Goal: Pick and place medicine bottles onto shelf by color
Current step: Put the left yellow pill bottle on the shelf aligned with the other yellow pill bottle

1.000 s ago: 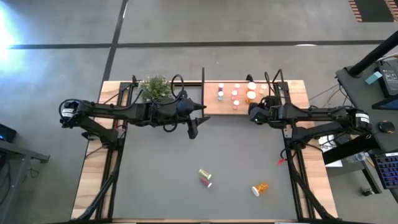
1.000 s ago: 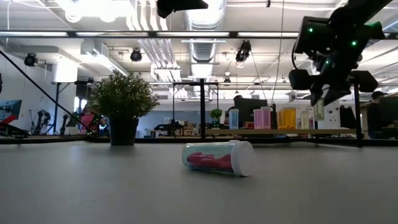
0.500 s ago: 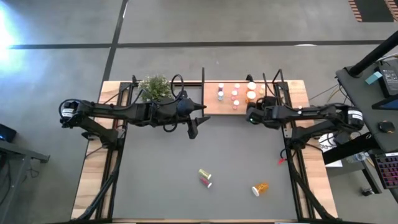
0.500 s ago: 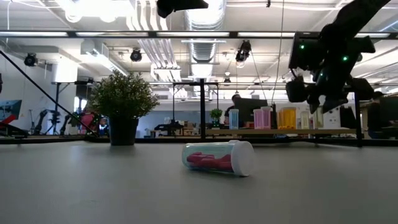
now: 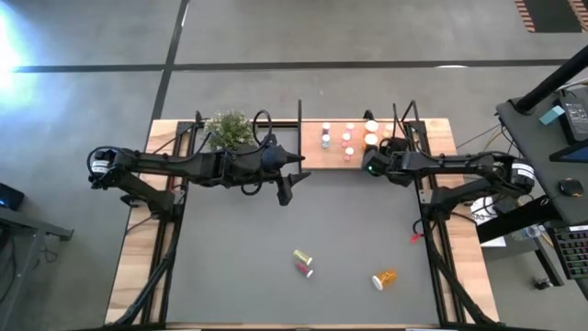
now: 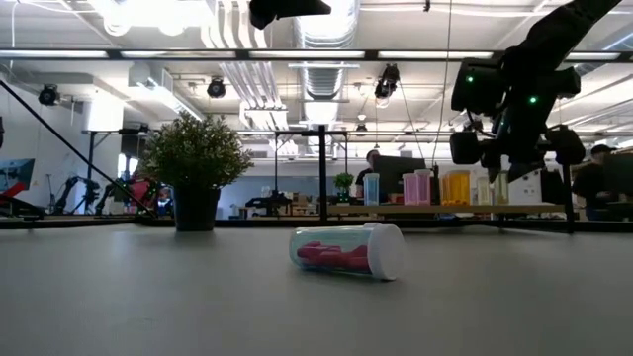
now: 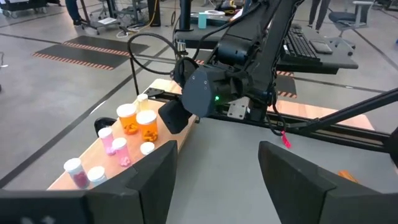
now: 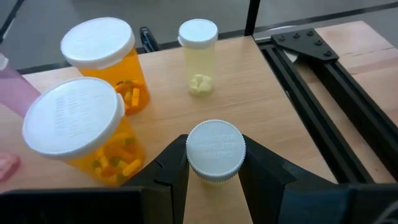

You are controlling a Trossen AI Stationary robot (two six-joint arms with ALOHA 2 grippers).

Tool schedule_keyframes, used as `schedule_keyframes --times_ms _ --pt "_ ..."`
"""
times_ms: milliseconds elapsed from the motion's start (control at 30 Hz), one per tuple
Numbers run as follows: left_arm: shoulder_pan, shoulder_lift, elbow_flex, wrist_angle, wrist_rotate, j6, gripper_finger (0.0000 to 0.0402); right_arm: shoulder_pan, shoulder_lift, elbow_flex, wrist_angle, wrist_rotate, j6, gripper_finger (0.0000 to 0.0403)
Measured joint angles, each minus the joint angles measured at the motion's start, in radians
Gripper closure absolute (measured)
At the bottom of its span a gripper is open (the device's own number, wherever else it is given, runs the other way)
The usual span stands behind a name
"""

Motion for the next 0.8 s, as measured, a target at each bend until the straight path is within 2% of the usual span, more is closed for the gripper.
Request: schedule_keyframes --times_ms 633,800 --pt "0.0 0.0 -0.011 0.0 0.0 -0.025 0.0191 -0.016 0.0 0.0 0.011 -0.01 -0.009 0.0291" --pt "0.0 0.0 -0.011 0.002 0.0 -0.025 0.0191 -0.016 0.0 0.0 0.009 -0.022 -0.032 0.0276"
